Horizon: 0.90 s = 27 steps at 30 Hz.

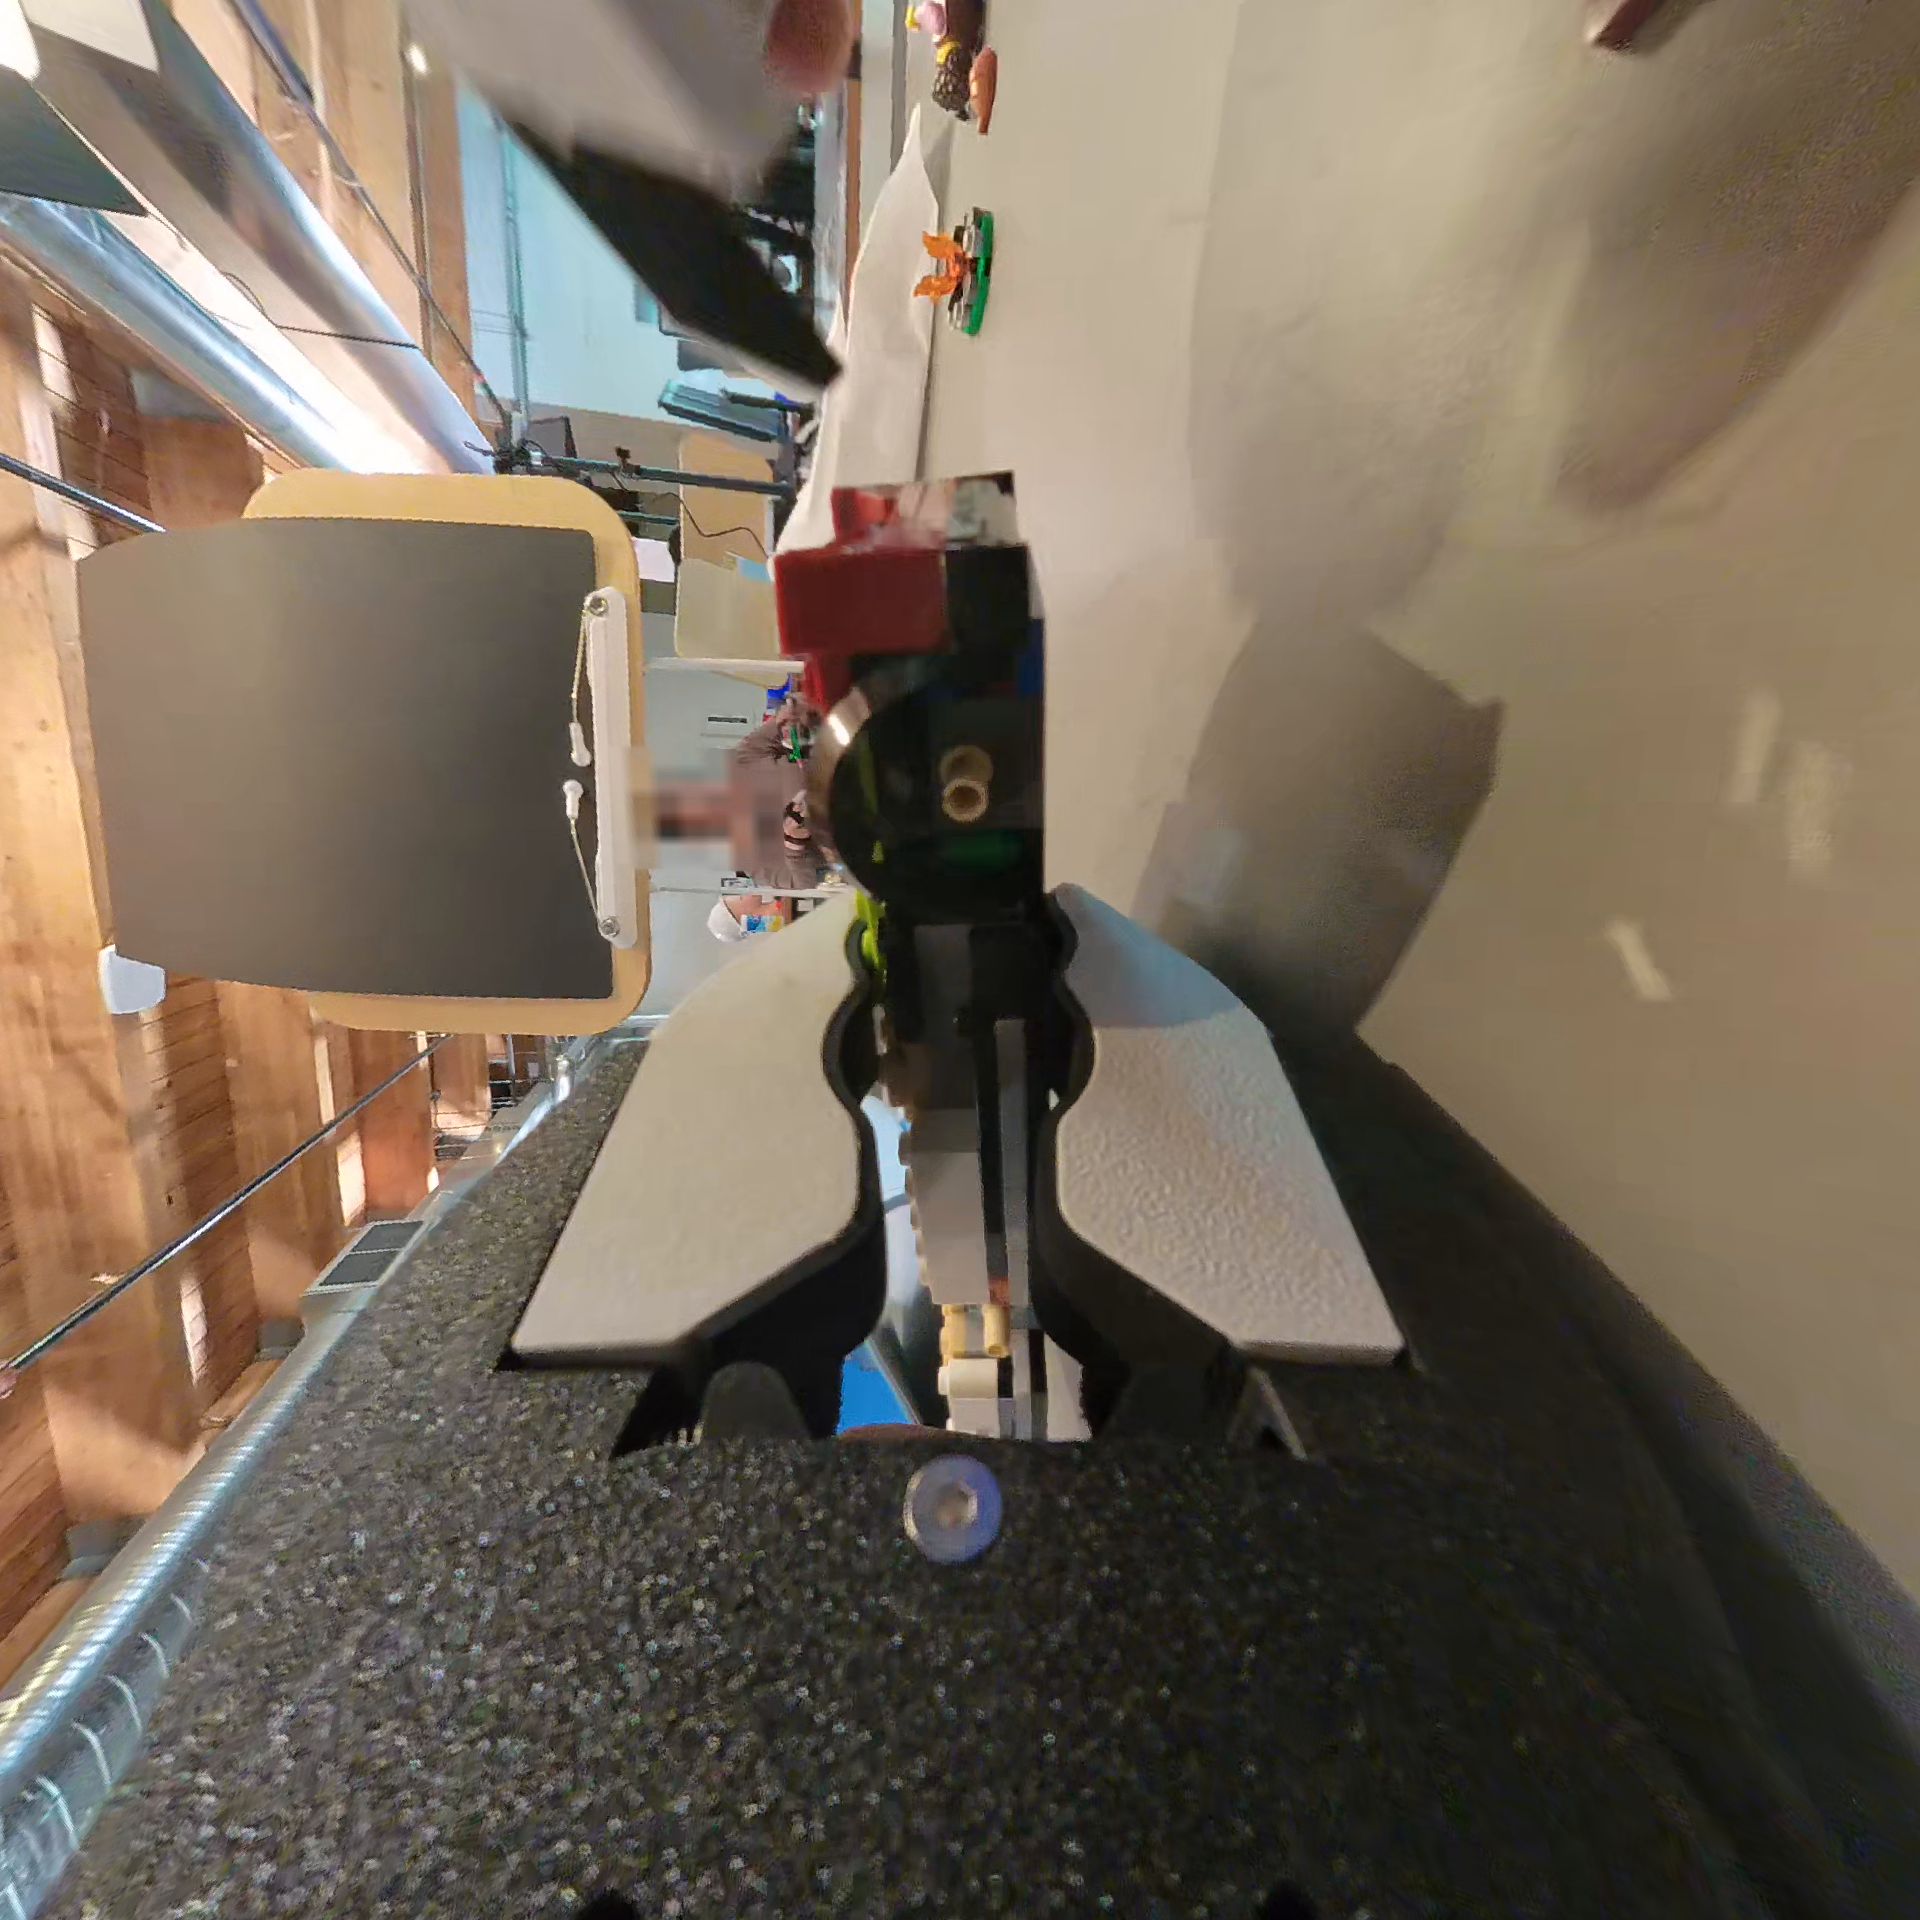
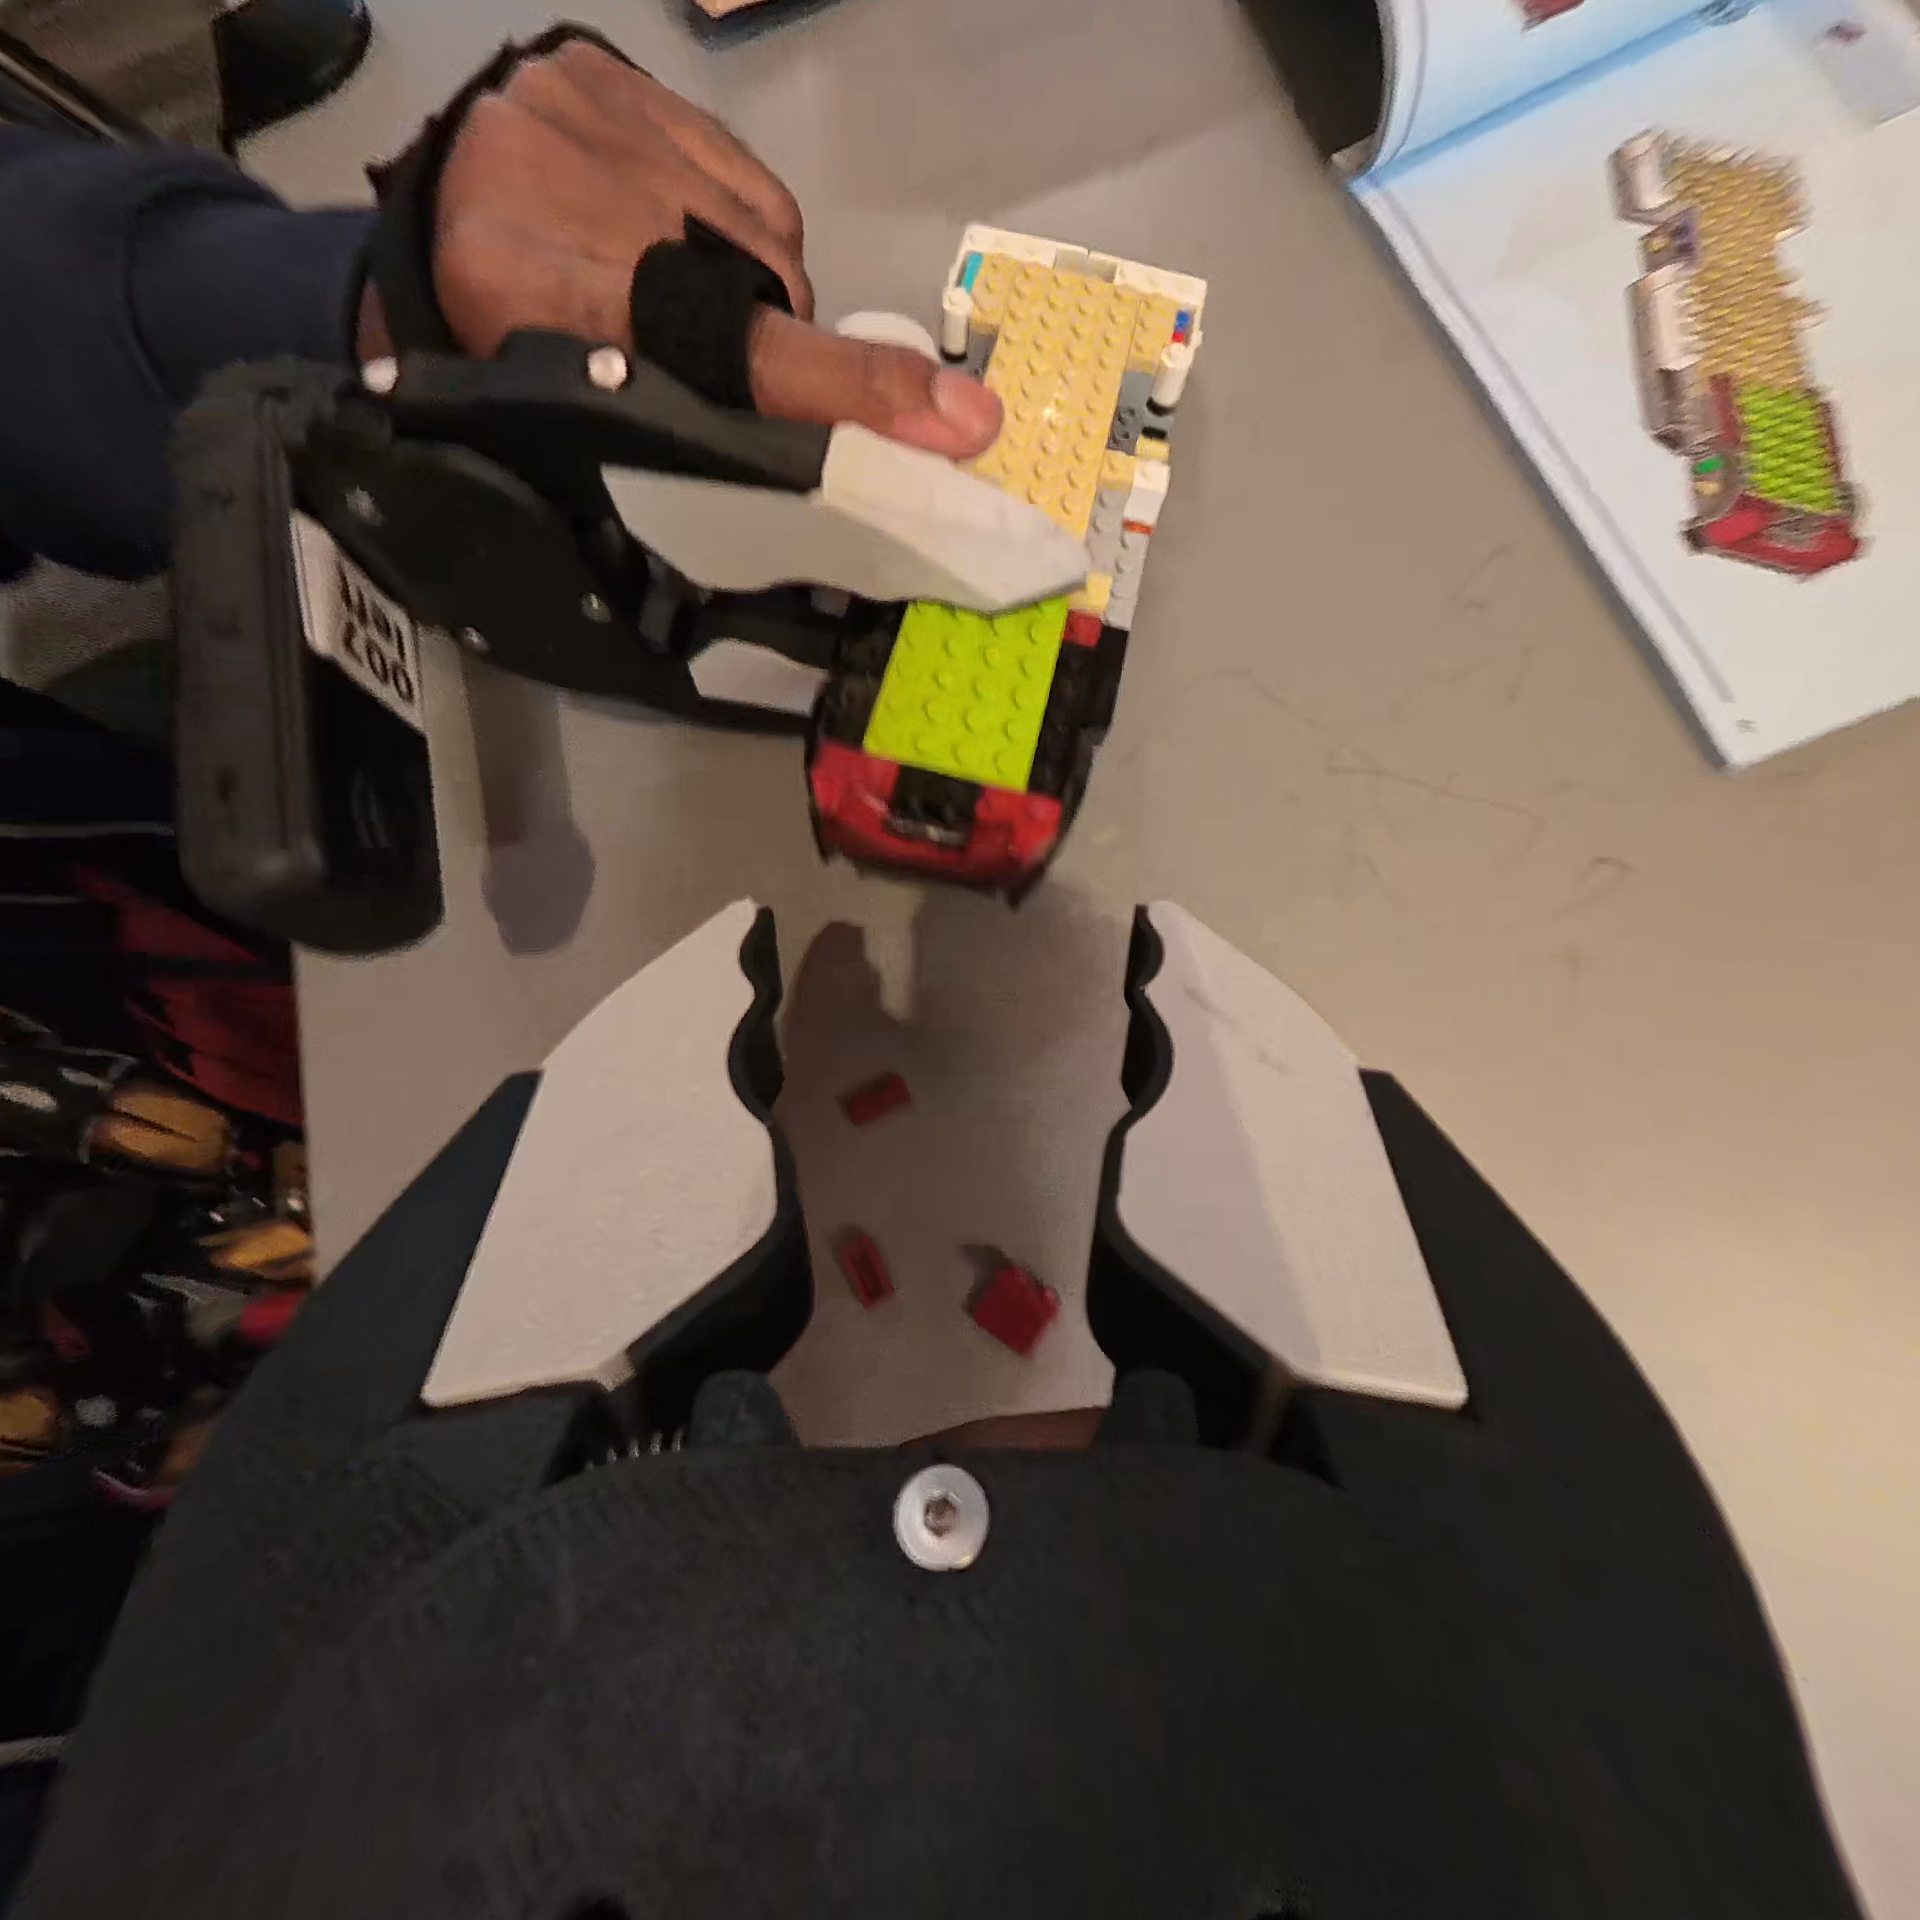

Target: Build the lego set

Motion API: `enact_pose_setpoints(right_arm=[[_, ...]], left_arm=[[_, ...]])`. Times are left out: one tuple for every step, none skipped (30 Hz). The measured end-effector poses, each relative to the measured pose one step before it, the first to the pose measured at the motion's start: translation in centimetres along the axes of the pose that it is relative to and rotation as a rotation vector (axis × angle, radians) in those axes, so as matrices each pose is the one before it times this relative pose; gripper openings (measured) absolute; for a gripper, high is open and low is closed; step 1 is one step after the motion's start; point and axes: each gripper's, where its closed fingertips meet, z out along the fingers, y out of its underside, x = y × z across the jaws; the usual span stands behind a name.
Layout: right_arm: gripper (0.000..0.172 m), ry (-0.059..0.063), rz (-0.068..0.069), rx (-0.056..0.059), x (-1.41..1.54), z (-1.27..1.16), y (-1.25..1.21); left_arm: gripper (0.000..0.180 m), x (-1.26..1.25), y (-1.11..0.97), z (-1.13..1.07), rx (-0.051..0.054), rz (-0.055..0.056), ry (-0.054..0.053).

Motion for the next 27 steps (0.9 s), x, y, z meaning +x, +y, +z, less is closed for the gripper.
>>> enact_pose_setpoints(right_arm=[[0.064, 0.0215, -0.0339, -0.0059, 0.294, -0.567, 0.670], [0.062, 0.0137, -0.0326, -0.0102, 0.225, -0.412, 0.795], [0.060, 0.0040, -0.0267, -0.0141, 0.173, -0.242, 0.854], [0.058, -0.0013, -0.0220, -0.0153, 0.133, -0.079, 0.845], [0.056, -0.0042, -0.0200, -0.0149, 0.092, 0.028, 0.819], [0.053, -0.0072, -0.0229, -0.0144, 0.025, 0.108, 0.734], [0.052, -0.0072, -0.0350, -0.0037, -0.075, 0.122, 0.483], [0.048, -0.0089, -0.0400, 0.0047, -0.223, 0.109, 0.321], [0.044, -0.0181, -0.0266, -0.0065, -0.419, 0.076, 0.398], [0.042, -0.0243, -0.0199, -0.0204, -0.565, 0.045, 0.504], [0.041, -0.0169, -0.0271, -0.0204, -0.559, 0.024, 0.493], [0.038, -0.0074, -0.0320, -0.0174, -0.465, 0.036, 0.434], [0.034, -0.0080, -0.0284, -0.0180, -0.465, 0.113, 0.386], [0.031, -0.0103, -0.0205, -0.0197, -0.496, 0.210, 0.364], [0.028, -0.0072, -0.0138, -0.0228, -0.402, 0.294, 0.347], [0.028, -0.0025, -0.0105, -0.0226, -0.282, 0.359, 0.291], [0.028, -0.0047, -0.0082, -0.0177, -0.262, 0.352, 0.153], [0.027, -0.0087, -0.0031, -0.0024, -0.255, 0.204, -0.123], [0.024, -0.0070, -0.0004, 0.0107, -0.181, 0.080, -0.314], [0.022, 0.0038, -0.0045, -0.0031, 0.000, 0.095, -0.065], [0.018, 0.0055, -0.0014, -0.0015, 0.061, 0.085, -0.028], [0.014, -0.0045, 0.0013, 0.0064, -0.066, 0.047, -0.107], [0.008, -0.0023, -0.0033, 0.0032, -0.037, 0.057, -0.042], [0.008, 0.0079, -0.0035, 0.0111, 0.133, -0.024, -0.168], [0.007, 0.0142, -0.0020, 0.0215, 0.256, -0.126, -0.345], [0.007, 0.0164, 0.0005, 0.0361, 0.305, -0.255, -0.571], [0.007, 0.0180, 0.0013, 0.0444, 0.333, -0.365, -0.680]], left_arm=[[0.028, -0.188, -0.029, 0.022, 0.0093, 0.0032, -0.0069], [0.028, -0.339, -0.126, -0.002, 0.0123, 0.0054, -0.0138], [0.028, -0.488, -0.254, -0.008, 0.0174, 0.0123, -0.0211], [0.028, -0.608, -0.311, 0.021, 0.0187, 0.0133, -0.0241], [0.028, -0.666, -0.319, 0.074, 0.0179, 0.0140, -0.0229], [0.028, -0.666, -0.321, 0.137, 0.0187, 0.0163, -0.0210], [0.028, -0.661, -0.337, 0.216, 0.0220, 0.0210, -0.0207], [0.028, -0.590, -0.328, 0.294, 0.0245, 0.0250, -0.0196], [0.028, -0.556, -0.254, 0.402, 0.0231, 0.0240, -0.0240], [0.028, -0.412, -0.190, 0.464, 0.0251, 0.0196, -0.0265], [0.028, -0.080, -0.173, 0.470, 0.0280, 0.0185, -0.0147], [0.028, 0.052, -0.078, 0.446, 0.0165, 0.0150, -0.0131], [0.028, 0.042, 0.056, 0.339, 0.0013, 0.0083, -0.0171], [0.028, 0.089, 0.012, 0.176, 0.0006, 0.0016, -0.0076], [0.028, 0.139, -0.062, 0.019, 0.0062, -0.0082, 0.0063], [0.028, 0.062, -0.112, -0.127, 0.0095, -0.0173, 0.0045], [0.028, 0.084, -0.130, -0.186, 0.0105, -0.0159, 0.0025], [0.028, 0.212, -0.103, -0.183, 0.0084, -0.0076, 0.0083], [0.028, 0.278, -0.062, -0.169, 0.0040, -0.0029, 0.0111], [0.028, 0.262, -0.028, -0.131, -0.0003, -0.0026, 0.0120], [0.028, 0.201, -0.039, -0.108, 0.0000, -0.0042, 0.0094], [0.028, 0.156, -0.041, -0.106, 0.0030, -0.0066, 0.0091], [0.028, 0.059, -0.013, -0.082, 0.0034, -0.0098, 0.0068], [0.028, -0.029, 0.034, -0.070, 0.0013, -0.0117, 0.0037], [0.028, -0.058, 0.091, -0.054, -0.0007, -0.0113, 0.0019], [0.028, -0.031, 0.133, -0.046, -0.0031, -0.0103, 0.0030], [0.028, 0.007, 0.129, -0.057, -0.0022, -0.0090, 0.0037]])
